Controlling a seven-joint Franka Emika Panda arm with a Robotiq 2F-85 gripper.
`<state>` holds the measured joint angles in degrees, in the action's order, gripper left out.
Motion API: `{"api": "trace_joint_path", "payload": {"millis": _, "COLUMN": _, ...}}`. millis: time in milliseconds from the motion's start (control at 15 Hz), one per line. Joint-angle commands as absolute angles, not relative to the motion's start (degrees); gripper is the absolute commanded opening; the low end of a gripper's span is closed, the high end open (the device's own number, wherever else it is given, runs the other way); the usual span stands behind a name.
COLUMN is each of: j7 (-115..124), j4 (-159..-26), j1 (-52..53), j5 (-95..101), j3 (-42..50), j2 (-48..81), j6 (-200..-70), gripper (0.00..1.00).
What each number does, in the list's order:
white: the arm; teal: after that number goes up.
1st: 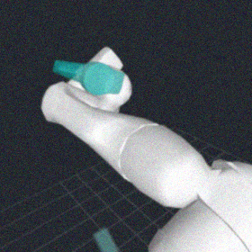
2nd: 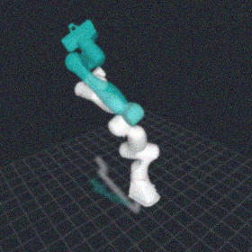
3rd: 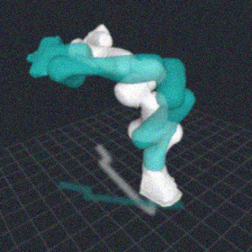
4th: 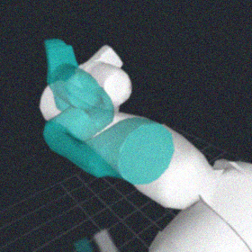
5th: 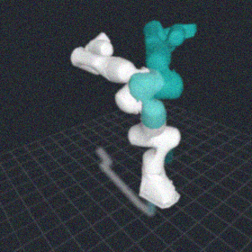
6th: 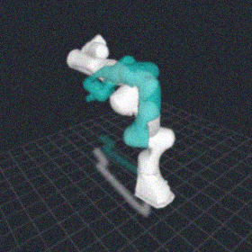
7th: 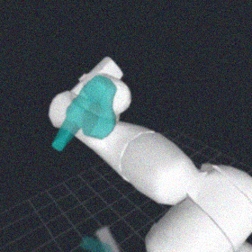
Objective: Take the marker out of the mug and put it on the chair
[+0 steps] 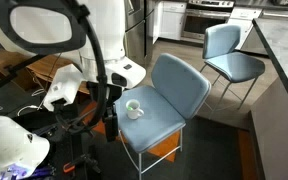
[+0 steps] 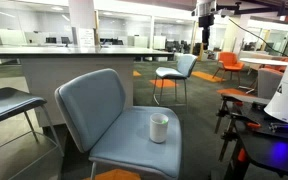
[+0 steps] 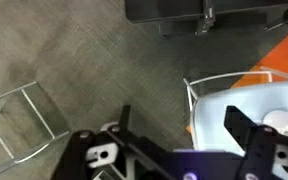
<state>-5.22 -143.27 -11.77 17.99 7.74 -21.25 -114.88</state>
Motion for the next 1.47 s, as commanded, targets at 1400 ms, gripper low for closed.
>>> {"api": "trace_joint_path", "payload": {"millis": 1400, "j7": -0.66, "j4": -133.43, "j1": -3.23, "j5": 9.41, "j3": 3.31, "j2": 2.34, "j6": -125.7, "gripper": 1.0}}
